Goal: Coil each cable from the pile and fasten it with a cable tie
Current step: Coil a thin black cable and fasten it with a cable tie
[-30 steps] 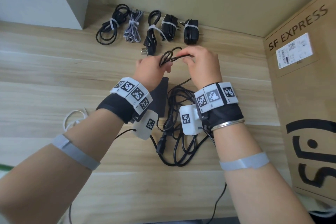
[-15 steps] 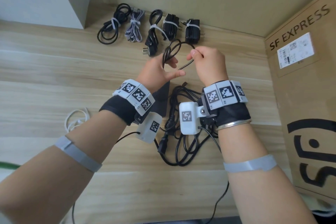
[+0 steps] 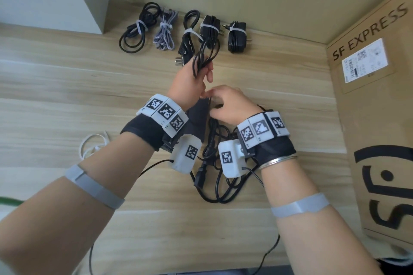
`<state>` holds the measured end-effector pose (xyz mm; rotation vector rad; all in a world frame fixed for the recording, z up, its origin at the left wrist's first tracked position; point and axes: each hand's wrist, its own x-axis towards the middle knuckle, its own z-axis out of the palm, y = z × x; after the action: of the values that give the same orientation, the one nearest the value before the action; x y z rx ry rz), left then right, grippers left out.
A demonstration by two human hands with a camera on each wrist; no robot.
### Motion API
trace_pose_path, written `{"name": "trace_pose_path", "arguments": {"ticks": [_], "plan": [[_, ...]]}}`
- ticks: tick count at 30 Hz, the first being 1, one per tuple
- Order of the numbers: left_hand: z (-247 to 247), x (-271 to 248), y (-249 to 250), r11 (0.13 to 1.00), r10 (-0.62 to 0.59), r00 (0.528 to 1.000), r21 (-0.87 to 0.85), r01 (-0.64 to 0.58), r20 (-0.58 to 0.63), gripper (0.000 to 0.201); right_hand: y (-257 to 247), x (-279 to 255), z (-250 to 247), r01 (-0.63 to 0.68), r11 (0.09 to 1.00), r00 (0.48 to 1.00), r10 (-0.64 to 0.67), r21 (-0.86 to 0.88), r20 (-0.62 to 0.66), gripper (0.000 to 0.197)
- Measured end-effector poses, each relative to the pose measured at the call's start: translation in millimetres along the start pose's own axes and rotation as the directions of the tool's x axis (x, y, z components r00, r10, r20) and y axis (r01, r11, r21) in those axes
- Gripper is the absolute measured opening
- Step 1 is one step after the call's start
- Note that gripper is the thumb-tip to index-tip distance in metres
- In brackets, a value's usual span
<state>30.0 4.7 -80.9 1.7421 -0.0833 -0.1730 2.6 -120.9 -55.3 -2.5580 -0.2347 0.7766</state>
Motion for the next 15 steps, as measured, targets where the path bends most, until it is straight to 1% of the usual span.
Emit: {"name": "trace_pose_path", "arguments": {"ticks": [1, 2, 4, 6, 8, 9, 10, 11, 13, 15], "plan": [[-0.5, 0.8, 0.0, 1.0, 0.002, 1.0, -0.017, -0.002, -0.019, 0.028, 2.7, 1.9, 5.2, 0.005, 0.998, 0.999, -0.002, -0.069, 0.042, 0.047], [-0.7, 1.3, 0.3, 0.999, -0.002, 1.0, -0.04, 0.001, -0.029, 0.027, 5.6, 4.1, 9.9, 0.003, 0.993, 0.999, 0.002, -0.114, 0.043, 0.047], [-0.9, 0.8, 2.0, 0.995, -0.019, 0.999, -0.097, 0.016, -0.028, 0.027, 10.7, 8.7, 18.0, 0.003, 0.987, 1.0, -0.006, -0.164, -0.018, 0.04], [-1.6, -1.5, 3.3, 0.986, -0.045, 0.999, -0.162, 0.039, -0.031, 0.026, 12.0, 11.3, 22.2, -0.002, 0.981, 0.998, -0.012, -0.196, -0.068, 0.026], [-4.4, -4.2, 2.6, 0.98, -0.098, 0.994, -0.178, 0.088, -0.047, 0.023, 13.2, 12.7, 21.6, -0.016, 0.978, 0.991, -0.012, -0.21, -0.134, 0.015], [-6.6, -4.8, 1.2, 0.981, -0.134, 0.99, -0.15, 0.126, -0.051, 0.021, 13.9, 12.7, 19.8, -0.027, 0.977, 0.984, -0.011, -0.21, -0.179, 0.013], [-9.0, -5.0, -0.5, 0.983, -0.168, 0.985, -0.088, 0.163, -0.049, 0.021, 14.4, 12.5, 17.5, -0.039, 0.977, 0.974, -0.01, -0.211, -0.227, 0.011], [-11.1, -5.3, -2.4, 0.982, -0.188, 0.981, 0.011, 0.188, -0.04, 0.023, 14.8, 11.6, 14.2, -0.047, 0.976, 0.96, -0.015, -0.214, -0.278, 0.011], [-14.0, -6.8, -8.0, 0.961, -0.186, 0.982, 0.211, 0.178, 0.018, 0.034, 14.0, 11.1, 7.0, -0.053, 0.974, 0.925, -0.037, -0.222, -0.379, 0.012], [-14.0, -9.3, -11.7, 0.938, -0.196, 0.977, 0.307, 0.162, 0.081, 0.043, 9.7, 11.2, -1.0, -0.058, 0.975, 0.893, -0.044, -0.212, -0.447, 0.009]]}}
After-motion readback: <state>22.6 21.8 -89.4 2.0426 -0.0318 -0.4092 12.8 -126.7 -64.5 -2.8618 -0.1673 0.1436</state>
